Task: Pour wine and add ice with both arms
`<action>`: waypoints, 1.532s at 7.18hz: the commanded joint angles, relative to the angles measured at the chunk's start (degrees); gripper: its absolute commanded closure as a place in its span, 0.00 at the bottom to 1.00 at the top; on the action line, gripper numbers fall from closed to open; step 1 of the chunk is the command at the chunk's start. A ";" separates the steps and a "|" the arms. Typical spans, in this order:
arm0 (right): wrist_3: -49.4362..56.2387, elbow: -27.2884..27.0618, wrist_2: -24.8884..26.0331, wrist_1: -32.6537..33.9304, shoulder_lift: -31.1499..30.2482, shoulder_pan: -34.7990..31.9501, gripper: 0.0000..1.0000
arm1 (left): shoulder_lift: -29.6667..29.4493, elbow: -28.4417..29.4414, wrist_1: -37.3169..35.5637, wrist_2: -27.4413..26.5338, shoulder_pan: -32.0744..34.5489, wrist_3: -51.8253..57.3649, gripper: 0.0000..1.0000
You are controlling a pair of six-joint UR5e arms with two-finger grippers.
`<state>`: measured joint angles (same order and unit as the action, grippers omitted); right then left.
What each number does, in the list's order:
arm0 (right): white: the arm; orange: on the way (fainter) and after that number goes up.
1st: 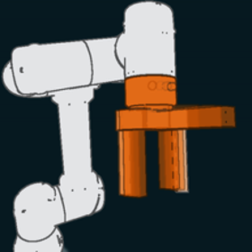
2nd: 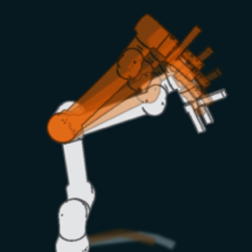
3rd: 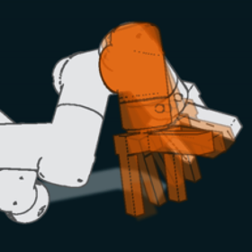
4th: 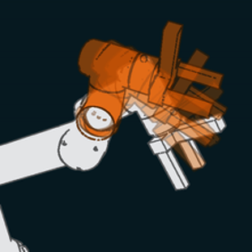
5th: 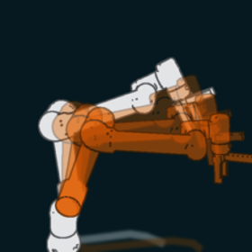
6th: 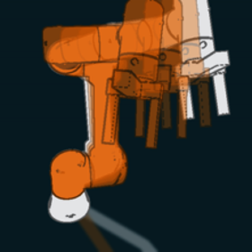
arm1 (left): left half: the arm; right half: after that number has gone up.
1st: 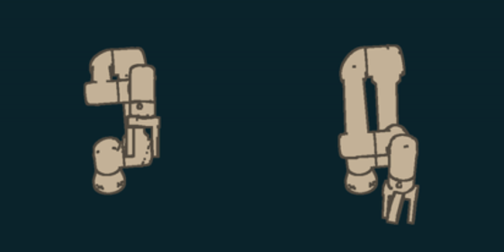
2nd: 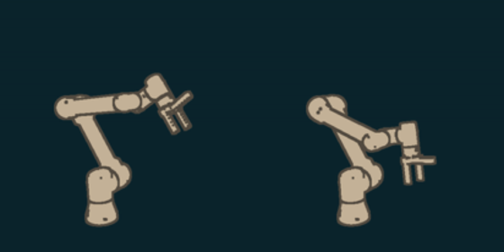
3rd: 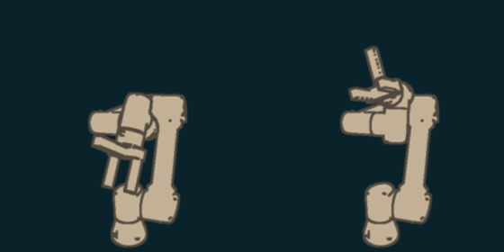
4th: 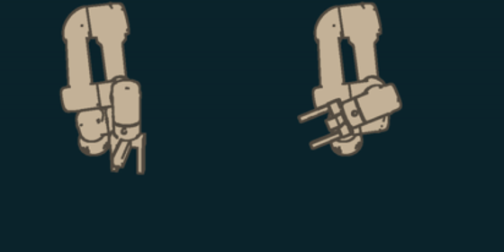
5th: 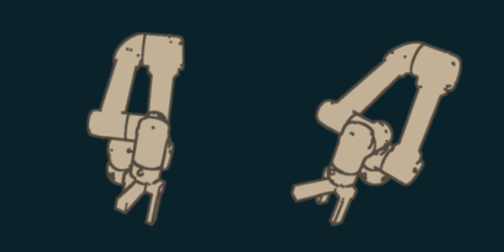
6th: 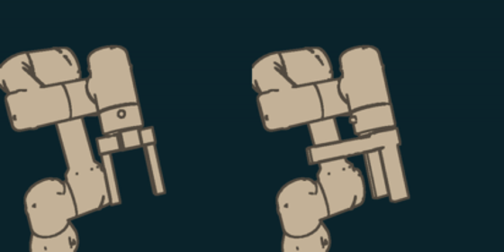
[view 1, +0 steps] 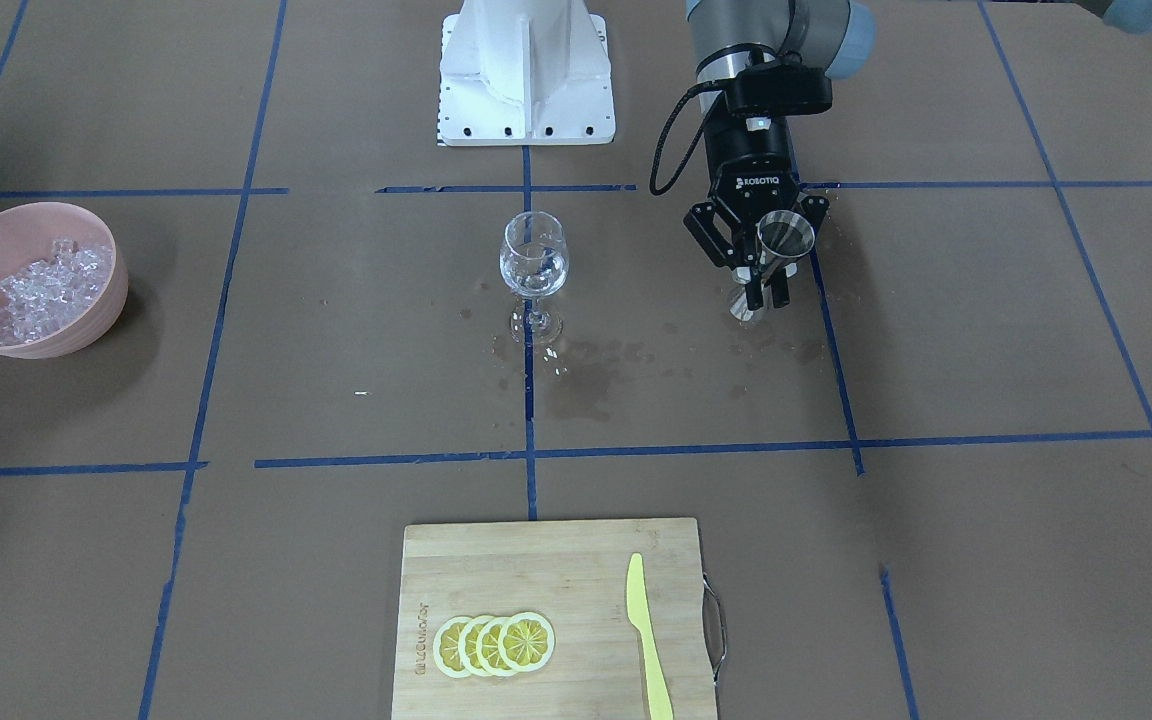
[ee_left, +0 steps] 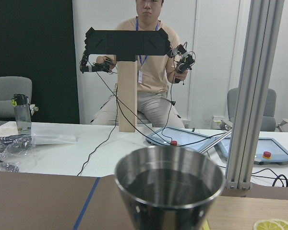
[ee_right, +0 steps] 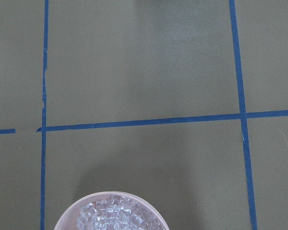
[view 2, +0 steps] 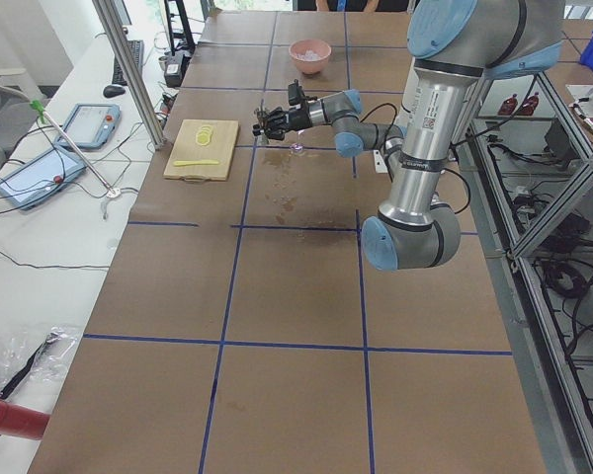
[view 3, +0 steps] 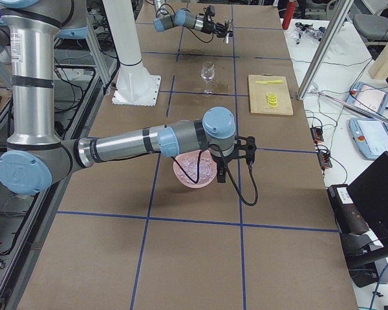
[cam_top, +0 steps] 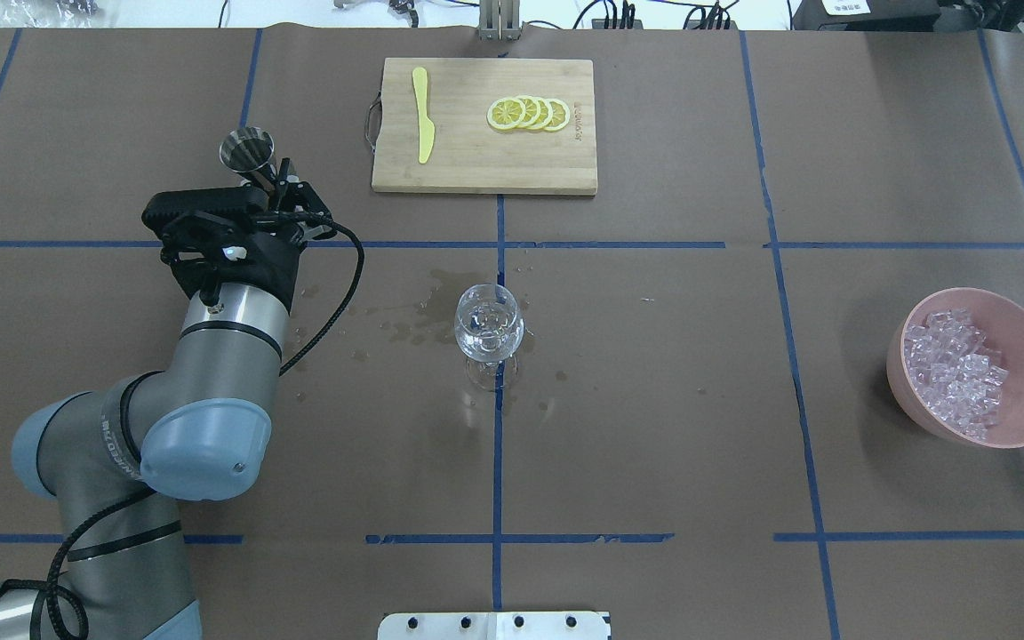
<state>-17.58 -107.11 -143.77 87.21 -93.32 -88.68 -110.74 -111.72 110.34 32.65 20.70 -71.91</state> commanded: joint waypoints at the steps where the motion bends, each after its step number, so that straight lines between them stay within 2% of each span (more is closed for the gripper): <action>1: 0.09 -0.03 0.06 0.06 0.24 0.00 0.00 | -3.84 0.36 0.05 0.13 -0.14 6.98 1.00; 4: 0.09 -0.03 0.24 0.06 0.24 0.00 0.00 | -5.27 1.07 0.75 1.35 -0.75 16.60 1.00; 6: 0.09 -0.46 0.42 0.06 0.24 0.00 0.00 | -5.27 4.31 6.01 1.72 -2.50 17.15 1.00; 8: 0.09 -0.47 0.33 0.06 0.24 0.00 0.00 | -5.36 3.45 6.21 1.72 -5.31 21.18 1.00; 11: 0.09 -0.47 0.42 0.06 0.33 0.00 0.00 | -5.27 3.79 6.99 3.65 -6.20 28.12 1.00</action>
<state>-17.49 -107.57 -143.36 87.28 -93.02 -88.68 -116.08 -108.15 116.81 35.84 14.96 -46.24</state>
